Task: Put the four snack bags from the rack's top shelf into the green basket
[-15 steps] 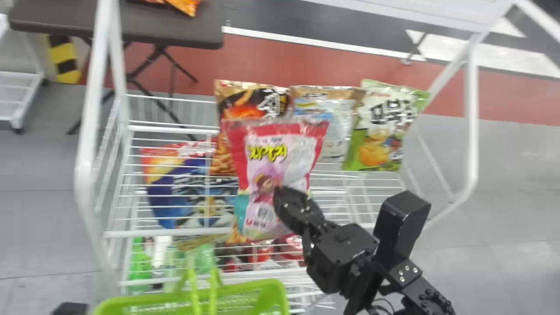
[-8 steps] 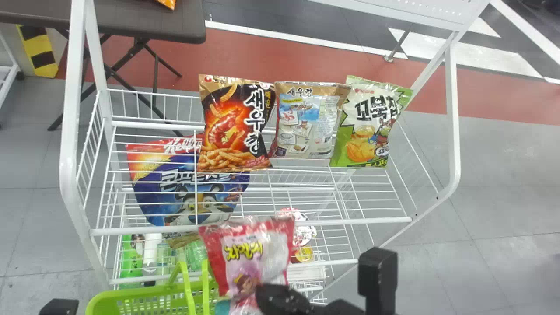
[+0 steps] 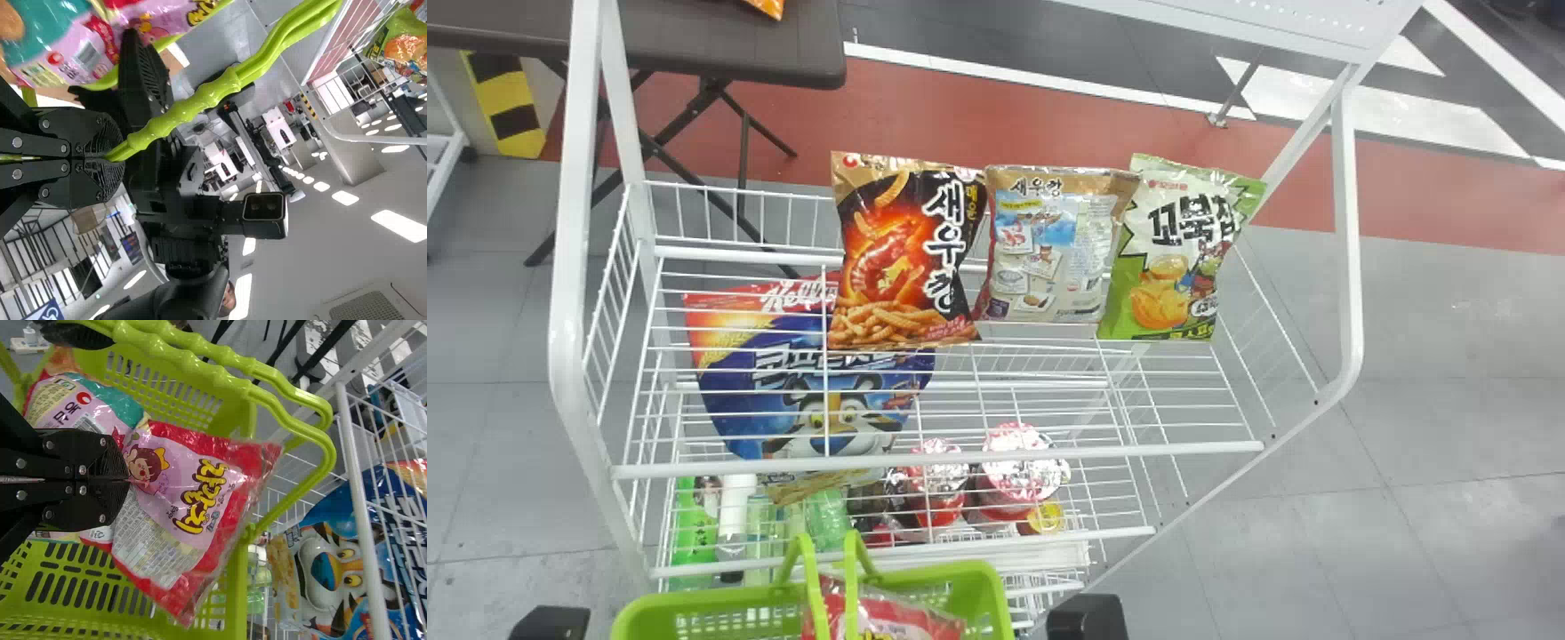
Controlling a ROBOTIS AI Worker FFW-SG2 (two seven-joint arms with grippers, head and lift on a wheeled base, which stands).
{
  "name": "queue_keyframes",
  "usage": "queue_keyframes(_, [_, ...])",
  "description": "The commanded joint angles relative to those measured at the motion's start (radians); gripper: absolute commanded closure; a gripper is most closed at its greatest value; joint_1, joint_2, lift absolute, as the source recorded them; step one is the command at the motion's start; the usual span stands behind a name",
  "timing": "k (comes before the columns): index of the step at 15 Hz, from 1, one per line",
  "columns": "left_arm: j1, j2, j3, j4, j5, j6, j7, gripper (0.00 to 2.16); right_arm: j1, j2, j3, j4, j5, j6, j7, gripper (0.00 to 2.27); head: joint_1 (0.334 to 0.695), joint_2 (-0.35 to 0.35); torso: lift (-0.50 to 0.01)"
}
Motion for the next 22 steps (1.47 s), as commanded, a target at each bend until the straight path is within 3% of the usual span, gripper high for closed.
queue_keyframes(1, [-0.002,0.000,0.000,0.003,0.000,0.000,0.000,2.05,-0.008,-0.012,0.019,0.006,0.005,0.031,0.001,2.10,0.695,-0.350,0.000])
queue_keyframes(2, [-0.002,-0.002,0.000,0.003,0.000,0.000,0.001,2.05,-0.014,-0.011,0.022,0.007,0.010,0.028,-0.005,1.88,0.695,-0.350,0.000])
queue_keyframes(3, [-0.002,-0.002,0.000,0.003,-0.001,0.000,0.001,2.05,-0.017,-0.009,0.021,0.004,0.010,0.006,-0.019,1.15,0.695,-0.350,0.000])
queue_keyframes(4, [-0.002,-0.002,0.000,0.003,-0.001,0.000,0.001,2.05,-0.019,-0.009,0.013,-0.004,0.010,-0.006,-0.023,0.02,0.695,-0.350,0.000])
queue_keyframes(8, [-0.002,0.000,0.000,0.003,-0.001,0.000,0.001,2.05,-0.031,-0.003,0.021,-0.013,0.050,-0.193,-0.058,0.05,0.695,-0.350,0.000])
queue_keyframes(10, [0.000,0.000,0.000,0.001,-0.001,0.000,0.001,2.05,-0.054,-0.001,0.062,0.029,0.126,-0.466,-0.137,0.05,0.695,-0.350,0.000])
queue_keyframes(13, [0.006,0.000,-0.002,-0.002,-0.001,-0.006,0.000,2.05,-0.183,0.005,0.128,0.197,0.211,-0.954,-0.313,0.05,0.695,-0.350,0.000])
queue_keyframes(16, [0.011,0.001,-0.003,-0.005,-0.001,-0.006,0.000,2.05,-0.399,0.042,0.191,0.375,0.255,-0.957,-0.459,0.05,0.695,-0.350,0.000])
queue_keyframes(18, [0.011,0.007,-0.003,-0.005,-0.001,-0.006,0.000,2.05,-0.519,0.101,0.190,0.477,0.284,-0.871,-0.486,0.06,0.695,-0.326,0.000])
queue_keyframes(22, [0.011,0.012,-0.003,-0.002,-0.001,-0.006,0.000,2.05,-0.688,0.129,0.191,0.635,0.281,-0.837,-0.494,0.09,0.695,-0.275,0.000])
